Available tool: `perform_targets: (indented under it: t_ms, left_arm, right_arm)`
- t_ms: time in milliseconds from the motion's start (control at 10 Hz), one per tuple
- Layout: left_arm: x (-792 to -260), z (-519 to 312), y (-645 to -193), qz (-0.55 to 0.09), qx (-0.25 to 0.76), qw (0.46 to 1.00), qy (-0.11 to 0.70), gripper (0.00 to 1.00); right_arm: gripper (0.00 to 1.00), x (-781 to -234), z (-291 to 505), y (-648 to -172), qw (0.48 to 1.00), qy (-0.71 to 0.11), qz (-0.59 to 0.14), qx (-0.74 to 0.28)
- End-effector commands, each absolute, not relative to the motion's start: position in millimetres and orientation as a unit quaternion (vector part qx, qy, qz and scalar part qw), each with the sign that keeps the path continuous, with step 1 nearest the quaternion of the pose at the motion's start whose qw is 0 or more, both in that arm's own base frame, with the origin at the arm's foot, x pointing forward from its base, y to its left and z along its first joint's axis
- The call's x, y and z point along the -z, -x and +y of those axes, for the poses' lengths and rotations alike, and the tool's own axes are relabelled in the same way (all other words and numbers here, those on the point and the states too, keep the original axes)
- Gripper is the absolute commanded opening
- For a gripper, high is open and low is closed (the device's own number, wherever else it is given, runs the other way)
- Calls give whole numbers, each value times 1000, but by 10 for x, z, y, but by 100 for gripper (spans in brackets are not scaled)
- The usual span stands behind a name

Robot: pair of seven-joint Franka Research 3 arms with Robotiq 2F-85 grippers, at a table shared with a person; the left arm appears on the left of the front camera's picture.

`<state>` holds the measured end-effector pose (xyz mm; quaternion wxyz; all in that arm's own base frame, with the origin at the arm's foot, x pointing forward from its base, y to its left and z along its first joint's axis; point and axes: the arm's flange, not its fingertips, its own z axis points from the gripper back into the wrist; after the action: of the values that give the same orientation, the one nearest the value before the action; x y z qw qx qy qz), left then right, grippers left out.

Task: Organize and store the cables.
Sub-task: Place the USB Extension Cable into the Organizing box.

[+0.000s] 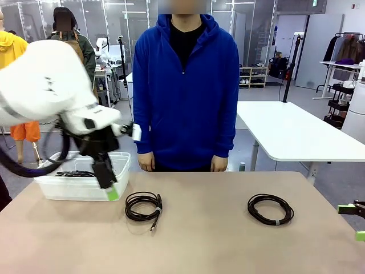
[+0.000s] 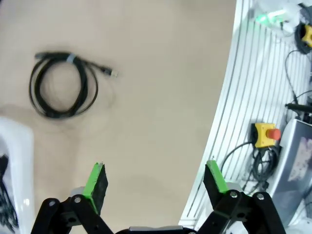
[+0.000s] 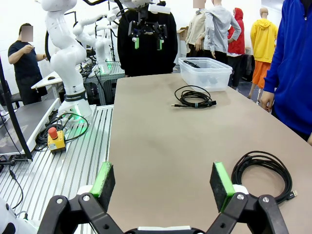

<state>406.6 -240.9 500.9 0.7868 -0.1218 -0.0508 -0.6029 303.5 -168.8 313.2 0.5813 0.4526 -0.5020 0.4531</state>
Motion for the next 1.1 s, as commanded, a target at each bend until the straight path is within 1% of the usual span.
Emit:
perform_targets:
  t_ms: [0, 100, 200, 300, 400, 500, 900, 1000]
  left_arm:
    - [-4892, -2805, -4253, -39, 562, 823, 73, 100]
    - [-4806, -2957, -4257, -48, 552, 830, 57, 100]
    - [-4750, -3037, -4255, -54, 564, 823, 48, 100]
    - [-4728, -3041, -4241, -62, 577, 813, 49, 100]
    - [-4828, -2965, -4190, -80, 611, 787, 45, 100]
    - [-4679, -3054, -4213, -54, 573, 815, 65, 100]
    - [-4695, -3047, -4222, -58, 580, 810, 57, 100]
    - [-4492, -3111, -4416, -52, 538, 839, 65, 100]
  right_arm:
    - [100, -3167, -1683, -3055, 587, -458, -501, -442]
    - [100, -3167, -1683, -3055, 587, -458, -501, -442]
    - [100, -3167, -1683, -3055, 587, -458, -501, -442]
    - [100, -3167, -1683, -3055, 587, -458, -501, -442]
    - [100, -3167, -1683, -3055, 587, -458, -501, -442]
    - [100, -3167, -1683, -3055, 587, -458, -501, -442]
    - [100, -3167, -1683, -3055, 587, -458, -501, -442]
    - [100, -3167, -1683, -3055, 587, -458, -501, -442]
